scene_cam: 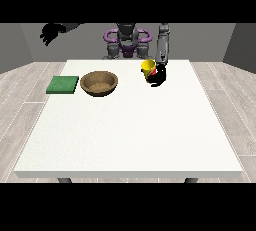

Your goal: Pick the cup and pour the ball into the bowl, then pick the bowl and place it on the pad

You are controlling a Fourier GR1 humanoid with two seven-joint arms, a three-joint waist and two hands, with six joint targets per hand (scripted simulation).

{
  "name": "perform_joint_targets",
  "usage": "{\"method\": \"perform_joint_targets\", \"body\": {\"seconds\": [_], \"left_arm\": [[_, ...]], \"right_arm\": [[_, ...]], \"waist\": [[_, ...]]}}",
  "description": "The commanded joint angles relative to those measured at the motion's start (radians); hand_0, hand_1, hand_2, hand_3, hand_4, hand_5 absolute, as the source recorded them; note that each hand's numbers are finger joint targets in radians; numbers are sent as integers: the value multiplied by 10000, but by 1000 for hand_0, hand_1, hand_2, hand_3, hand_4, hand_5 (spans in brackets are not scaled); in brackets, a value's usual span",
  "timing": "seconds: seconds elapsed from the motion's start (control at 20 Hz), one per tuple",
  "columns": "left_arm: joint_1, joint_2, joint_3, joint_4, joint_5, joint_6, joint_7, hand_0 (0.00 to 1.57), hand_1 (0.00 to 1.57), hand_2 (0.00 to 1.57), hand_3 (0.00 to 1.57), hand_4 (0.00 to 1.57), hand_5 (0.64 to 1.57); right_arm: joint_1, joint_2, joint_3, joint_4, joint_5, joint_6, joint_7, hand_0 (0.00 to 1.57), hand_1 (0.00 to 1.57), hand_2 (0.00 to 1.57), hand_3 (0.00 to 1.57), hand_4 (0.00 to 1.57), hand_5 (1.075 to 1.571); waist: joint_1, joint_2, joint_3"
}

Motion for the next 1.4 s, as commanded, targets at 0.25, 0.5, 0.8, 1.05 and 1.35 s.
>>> {"method": "perform_joint_targets", "body": {"seconds": [0.25, 0.5, 0.8, 1.05, 1.35], "left_arm": [[-679, -629, -1938, -154, -2343, 2146, 2760, 1289, 1289, 1571, 1571, 1411, 1446], [-1642, 337, -3402, 530, -5156, 3720, 4651, 1349, 1349, 1571, 1571, 1421, 1540], [-3330, -452, -5099, 1347, -7862, 3586, 8236, 1357, 1357, 1571, 1571, 1456, 1535], [-4541, -680, -5861, 1347, -8800, 2444, 10223, 1361, 1361, 1571, 1571, 1441, 1545], [-6328, -689, -6870, 1828, -10558, 1209, 12176, 1351, 1351, 1571, 1571, 1364, 1563]], "right_arm": [[-196, -740, -617, 1645, -212, 51, 759, 0, 0, 0, 327, 639, 1565], [123, -567, -429, 2019, -76, 430, 387, 0, 0, 0, 243, 646, 1564], [276, -766, -814, 3435, -146, 872, -82, 0, 0, 0, 97, 677, 1559], [12, -1387, -1138, 4290, -335, 1504, -262, 0, 0, 0, 0, 685, 1559], [-480, -1111, -823, 4559, 11, 1388, -690, 0, 0, 0, 127, 691, 1554]], "waist": [[885, -1885, -31], [493, -2179, 16], [1023, -2652, -2], [883, -2662, -25], [645, -2236, -26]]}}
